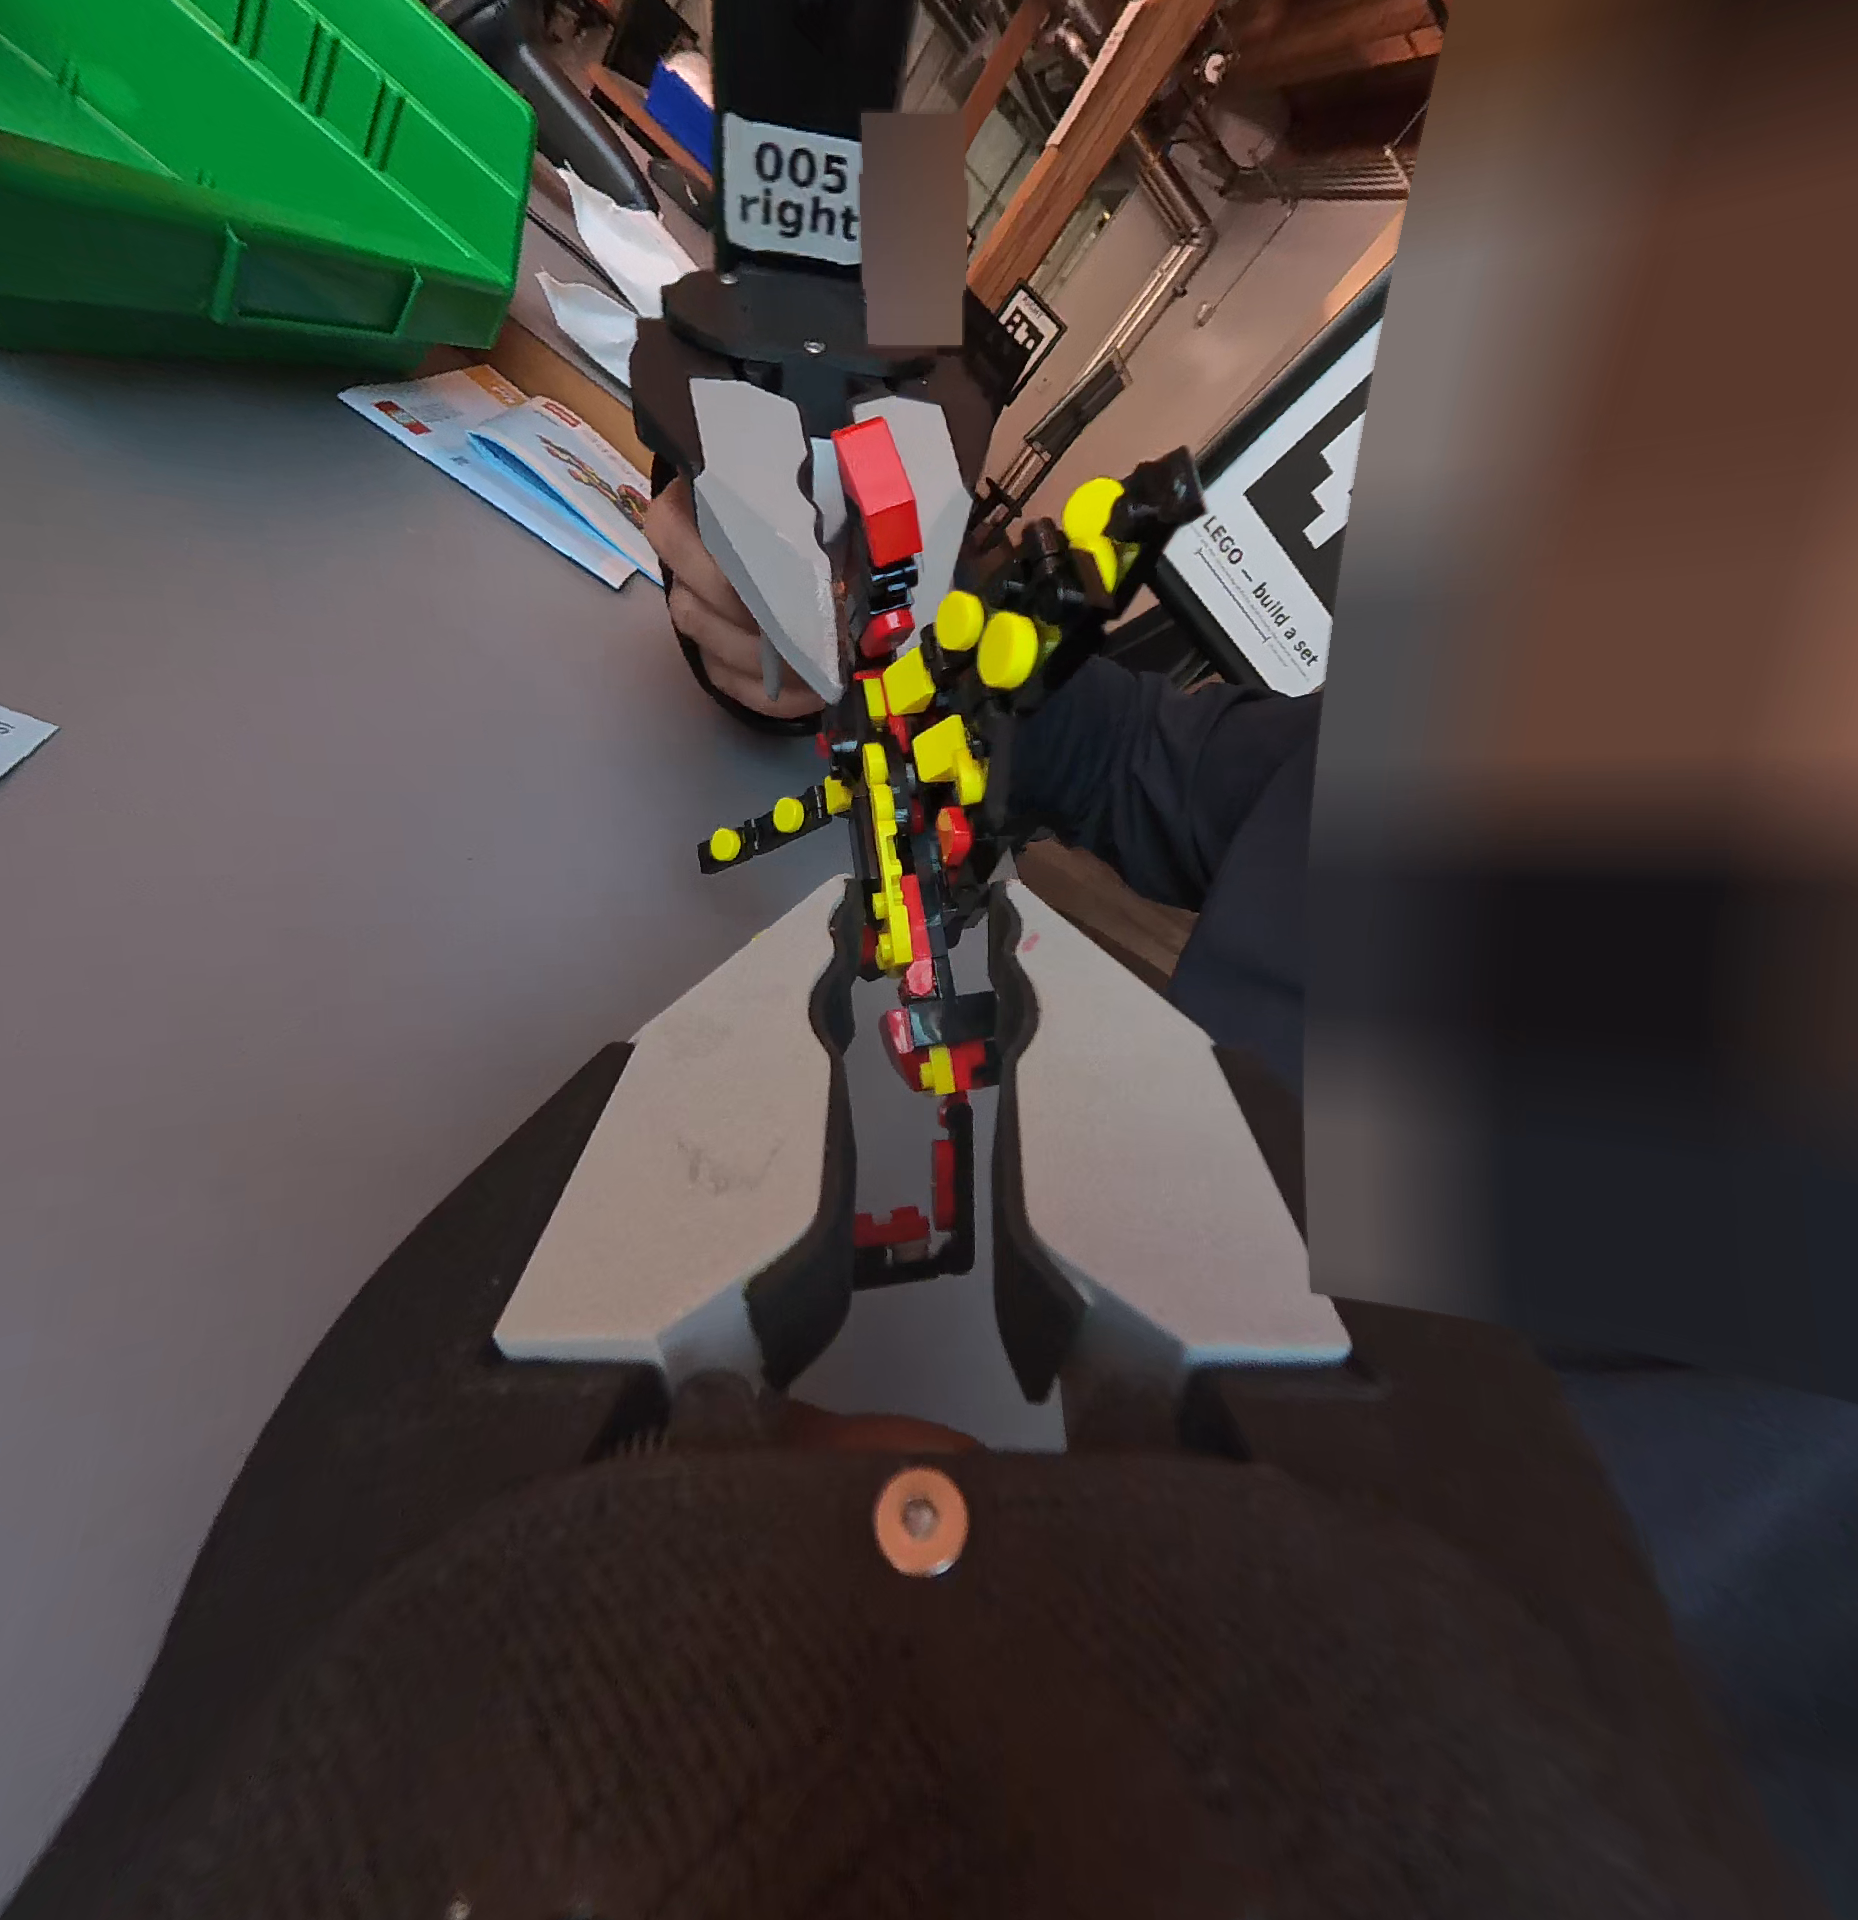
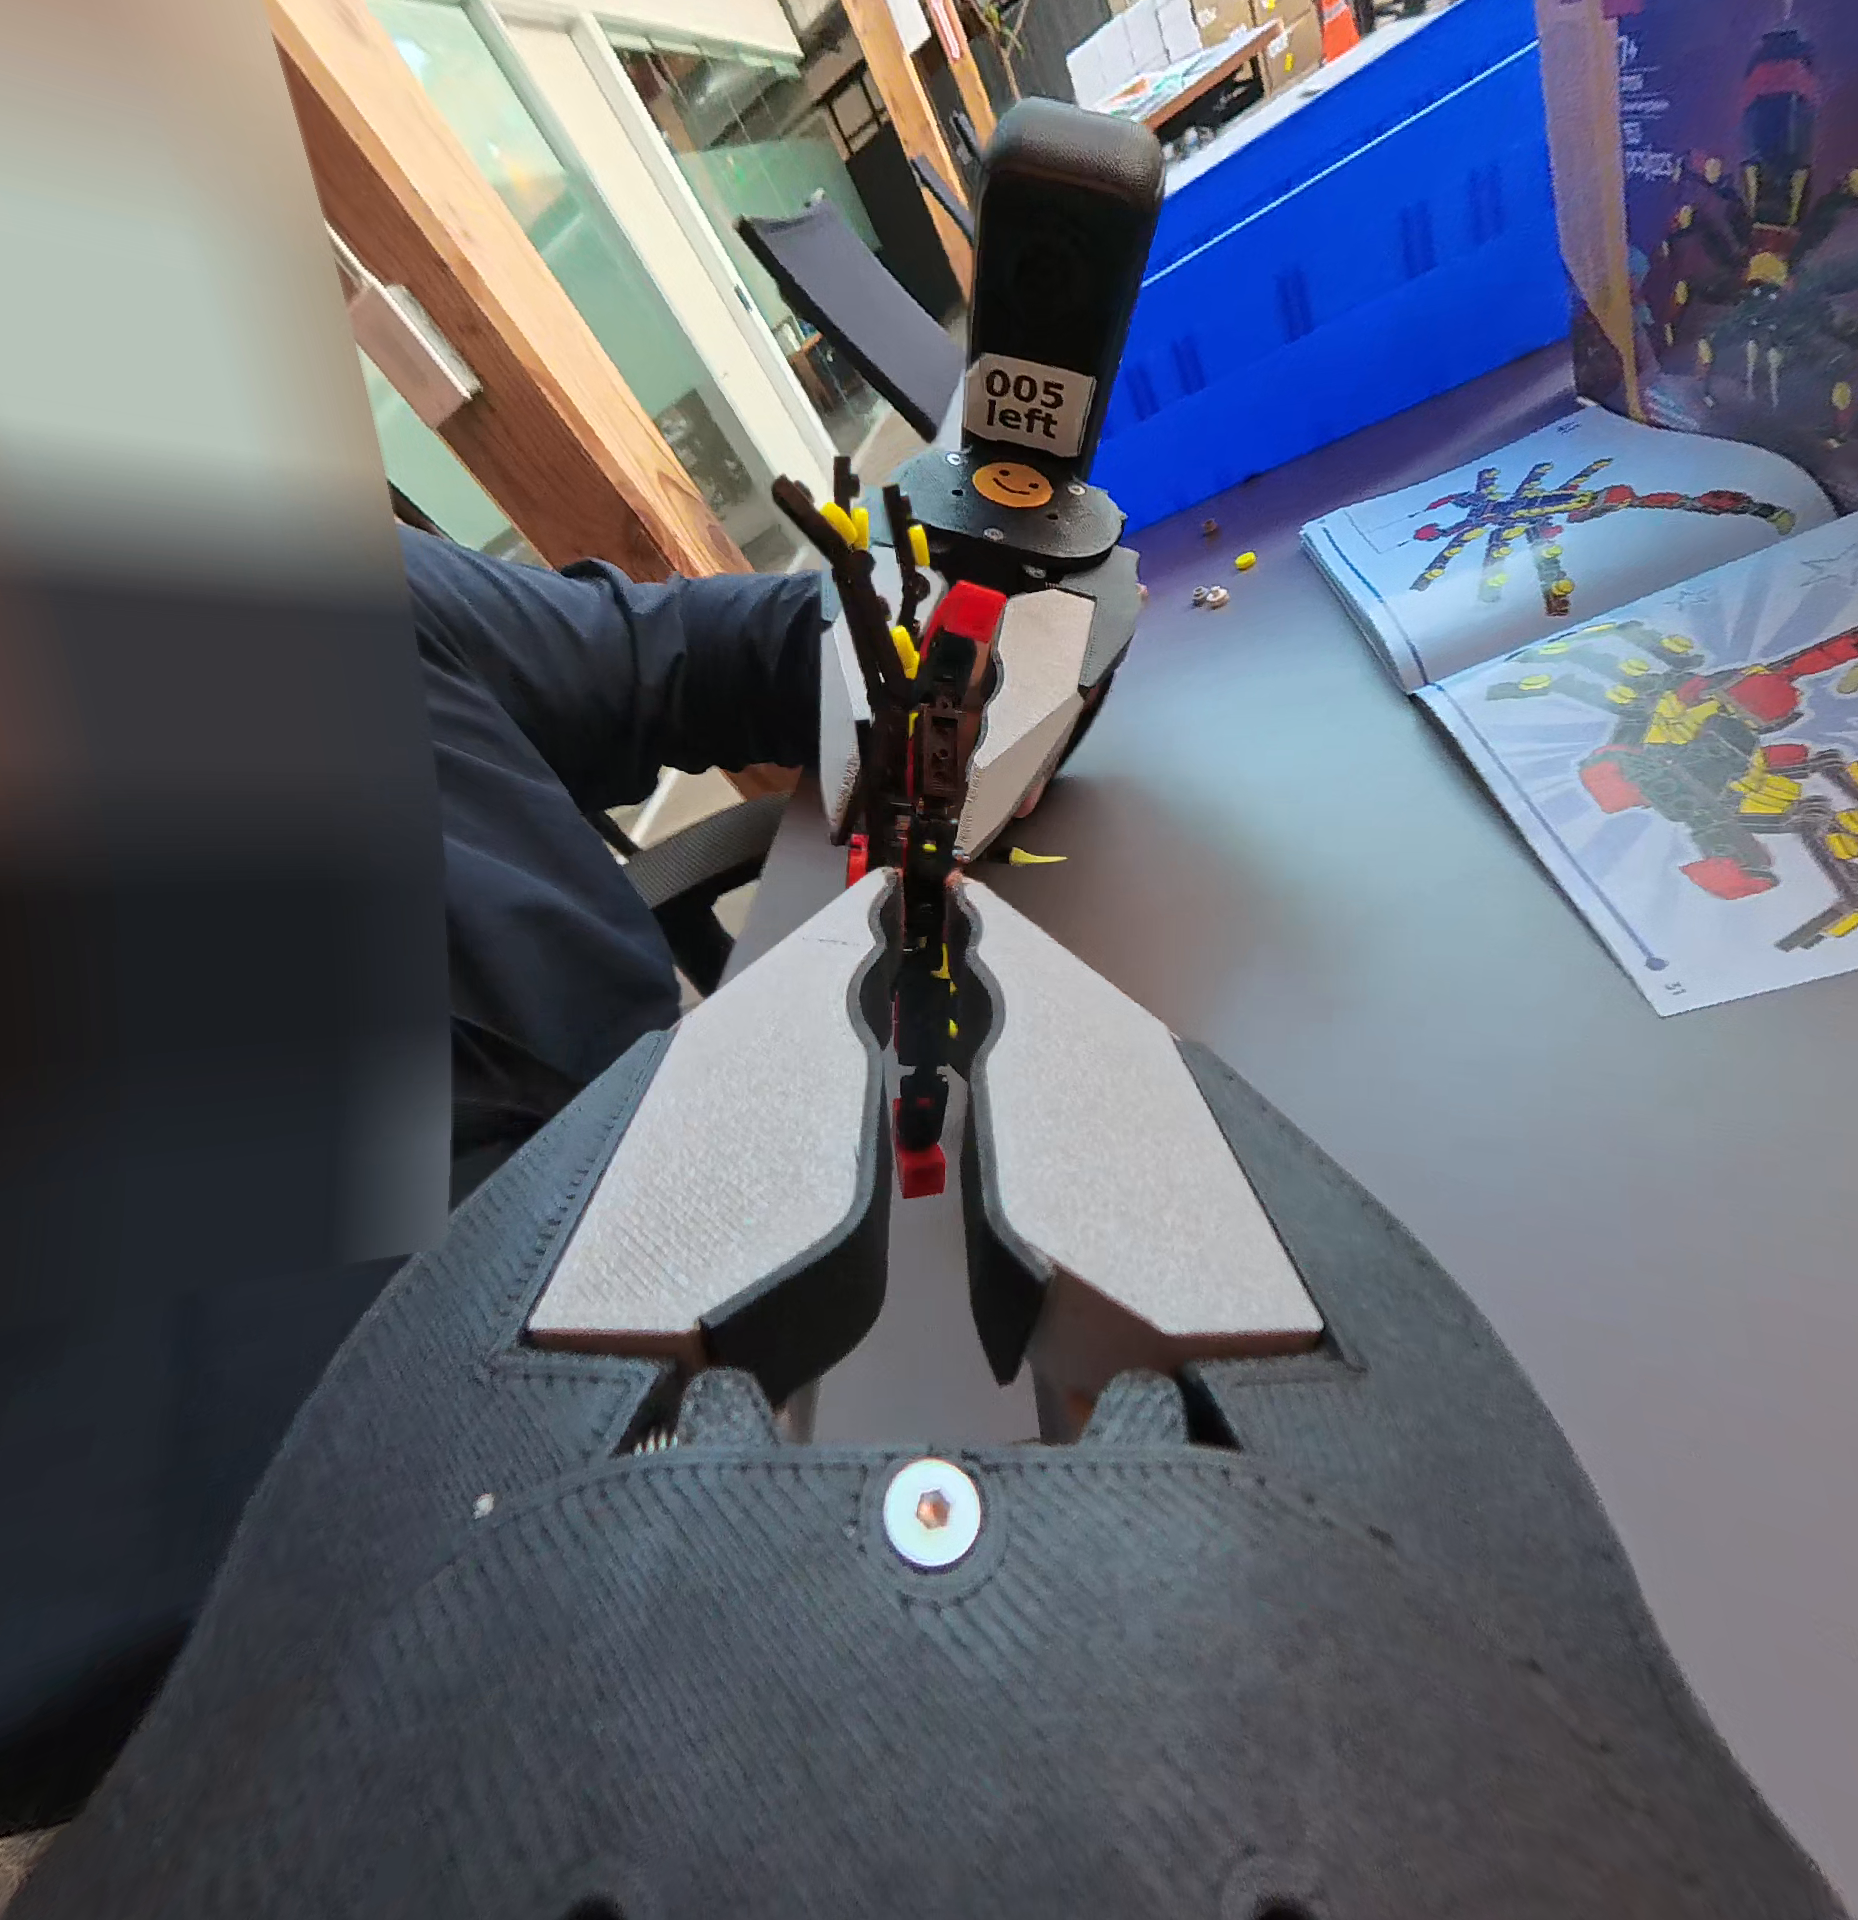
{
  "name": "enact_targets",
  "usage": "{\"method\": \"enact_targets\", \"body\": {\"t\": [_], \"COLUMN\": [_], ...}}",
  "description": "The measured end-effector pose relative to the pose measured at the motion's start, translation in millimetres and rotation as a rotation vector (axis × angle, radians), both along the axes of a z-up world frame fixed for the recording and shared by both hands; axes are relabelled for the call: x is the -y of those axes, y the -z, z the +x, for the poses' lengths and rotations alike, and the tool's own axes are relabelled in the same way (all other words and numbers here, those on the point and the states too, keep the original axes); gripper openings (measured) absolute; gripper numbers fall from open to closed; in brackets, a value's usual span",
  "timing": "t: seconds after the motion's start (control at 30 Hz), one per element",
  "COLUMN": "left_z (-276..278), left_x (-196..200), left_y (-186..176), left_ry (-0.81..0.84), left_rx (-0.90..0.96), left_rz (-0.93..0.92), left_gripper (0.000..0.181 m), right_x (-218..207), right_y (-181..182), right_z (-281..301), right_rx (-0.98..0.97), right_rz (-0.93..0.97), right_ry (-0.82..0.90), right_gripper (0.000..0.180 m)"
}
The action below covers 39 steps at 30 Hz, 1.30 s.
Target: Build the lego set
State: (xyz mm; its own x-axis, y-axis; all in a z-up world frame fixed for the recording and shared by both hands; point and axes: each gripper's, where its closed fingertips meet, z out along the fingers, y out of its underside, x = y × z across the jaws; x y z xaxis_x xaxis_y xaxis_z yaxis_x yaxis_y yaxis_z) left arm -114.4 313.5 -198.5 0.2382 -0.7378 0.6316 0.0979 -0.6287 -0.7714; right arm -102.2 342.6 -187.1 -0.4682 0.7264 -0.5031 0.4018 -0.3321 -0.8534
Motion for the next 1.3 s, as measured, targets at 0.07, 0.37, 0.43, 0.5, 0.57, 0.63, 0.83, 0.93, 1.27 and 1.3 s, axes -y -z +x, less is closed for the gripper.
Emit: {"method": "enact_targets", "body": {"t": [0.07, 0.37, 0.43, 0.5, 0.57, 0.63, 0.83, 0.93, 1.27, 1.3], "left_z": [0, 1, 2, 3, 2, 3, 4, 5, 3, 3], "left_x": [-1, 2, 5, 6, 5, 6, 8, 9, 8, 7], "left_y": [1, 5, 6, 6, 6, 6, 6, 7, 0, 1], "left_ry": [-0.009, 0.005, 0.020, 0.026, 0.021, 0.026, 0.039, 0.052, 0.035, 0.033], "left_rx": [-0.013, -0.046, -0.060, -0.065, -0.064, -0.065, -0.074, -0.076, -0.039, -0.040], "left_rz": [0.002, -0.003, 0.002, 0.007, 0.006, 0.007, 0.013, 0.015, 0.029, 0.029], "left_gripper": [0.020, 0.019, 0.019, 0.019, 0.019, 0.019, 0.019, 0.020, 0.020, 0.020], "right_x": [-1, 3, 7, 8, 7, 8, 10, 10, 9, 9], "right_y": [1, 6, 7, 7, 8, 8, 8, 5, 0, 0], "right_z": [0, 3, 4, 5, 4, 5, 5, 4, 3, 3], "right_rx": [-0.006, -0.018, -0.019, -0.023, -0.024, -0.028, -0.029, -0.022, -0.030, -0.029], "right_rz": [0.066, 0.185, 0.198, 0.197, 0.190, 0.180, 0.167, 0.119, -0.084, -0.087], "right_ry": [0.015, -0.012, -0.031, -0.041, -0.036, -0.048, -0.063, -0.059, -0.090, -0.089], "right_gripper": [0.003, 0.004, 0.004, 0.003, 0.003, 0.003, 0.004, 0.004, 0.005, 0.005]}}
